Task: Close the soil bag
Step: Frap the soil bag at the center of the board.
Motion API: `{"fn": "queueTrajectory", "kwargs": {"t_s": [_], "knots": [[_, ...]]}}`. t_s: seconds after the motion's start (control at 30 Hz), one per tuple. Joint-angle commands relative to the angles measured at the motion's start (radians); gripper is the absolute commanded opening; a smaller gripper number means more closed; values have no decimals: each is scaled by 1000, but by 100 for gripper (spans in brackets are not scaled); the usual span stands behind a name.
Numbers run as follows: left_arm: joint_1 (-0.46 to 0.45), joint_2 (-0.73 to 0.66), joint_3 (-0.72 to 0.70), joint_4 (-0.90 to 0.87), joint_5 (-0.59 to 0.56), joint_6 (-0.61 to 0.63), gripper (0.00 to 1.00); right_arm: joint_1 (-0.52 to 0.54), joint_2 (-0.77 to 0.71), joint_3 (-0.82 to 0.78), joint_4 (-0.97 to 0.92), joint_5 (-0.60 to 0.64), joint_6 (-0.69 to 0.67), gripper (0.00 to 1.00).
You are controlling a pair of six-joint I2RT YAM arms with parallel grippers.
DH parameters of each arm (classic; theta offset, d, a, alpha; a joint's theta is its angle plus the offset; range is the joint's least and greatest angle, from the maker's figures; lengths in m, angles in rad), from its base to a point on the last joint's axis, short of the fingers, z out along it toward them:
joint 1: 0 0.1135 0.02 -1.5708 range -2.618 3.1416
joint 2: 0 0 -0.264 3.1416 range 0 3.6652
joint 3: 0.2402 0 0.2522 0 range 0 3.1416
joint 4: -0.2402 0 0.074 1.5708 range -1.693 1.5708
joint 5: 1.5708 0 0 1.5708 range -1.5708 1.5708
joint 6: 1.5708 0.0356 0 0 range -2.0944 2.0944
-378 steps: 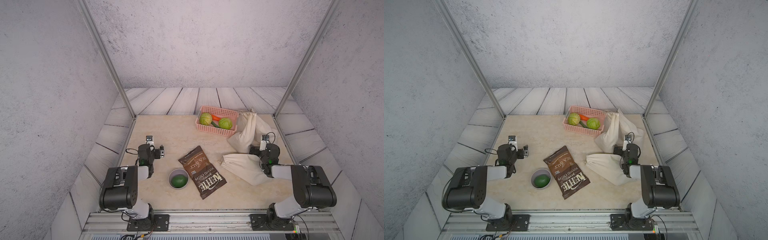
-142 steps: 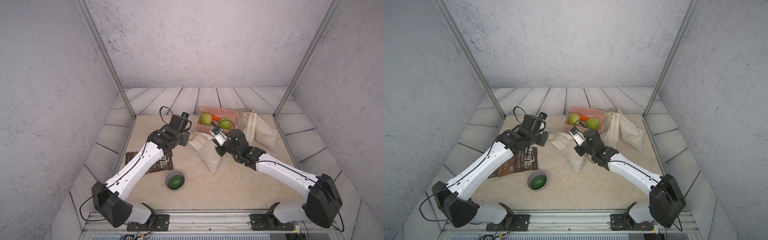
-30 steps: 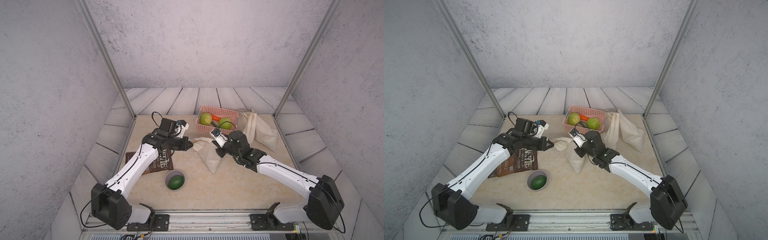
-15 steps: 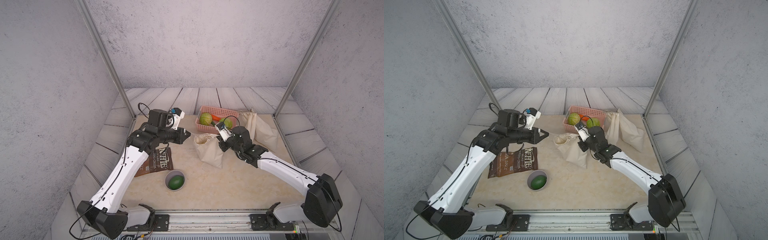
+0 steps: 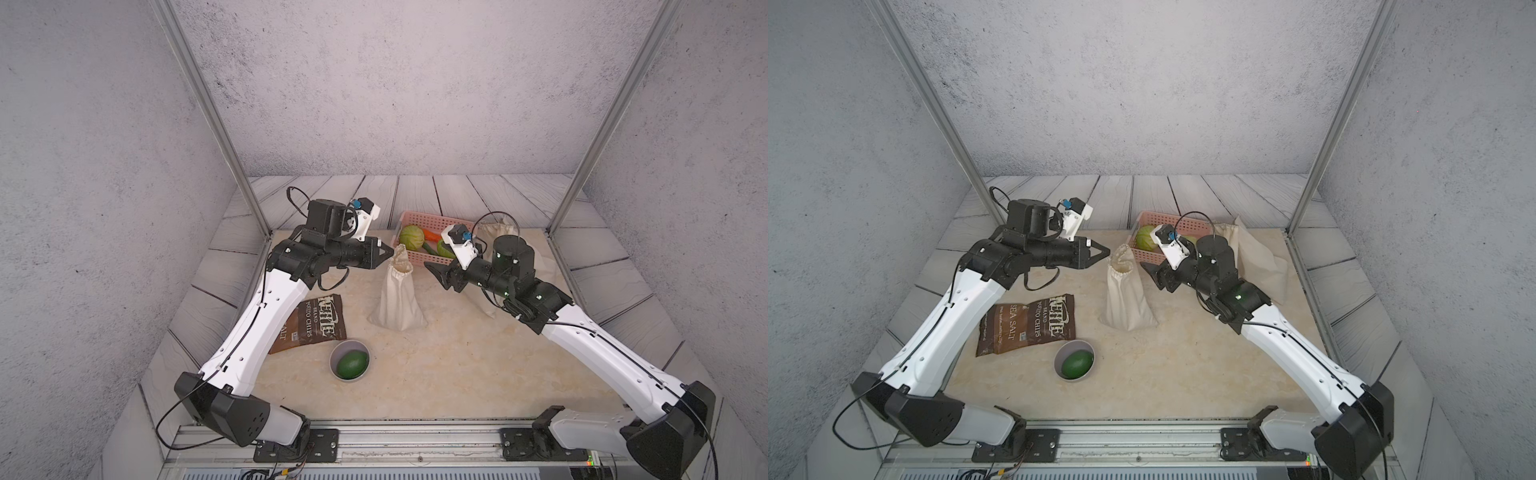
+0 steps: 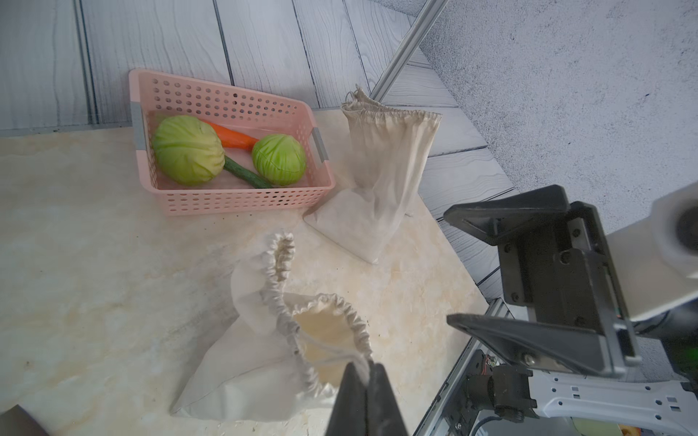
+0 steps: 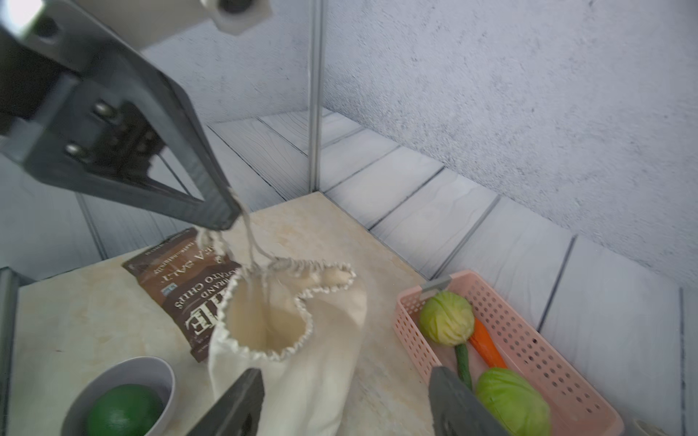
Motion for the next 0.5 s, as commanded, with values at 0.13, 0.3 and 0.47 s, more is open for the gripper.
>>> {"fn": "queueTrajectory", "kwargs": {"t_s": [0.13,0.3,0.47], "knots": [[-4,-23,32,19,26,4,0,28,130,126,-11,-196,35,74],[-4,-26,34,15,28,3,0,51,209,200,-43,-225,8,64],[-5,-32,36,16,29,0,0,59,260,237,-37,-257,15,51]]}}
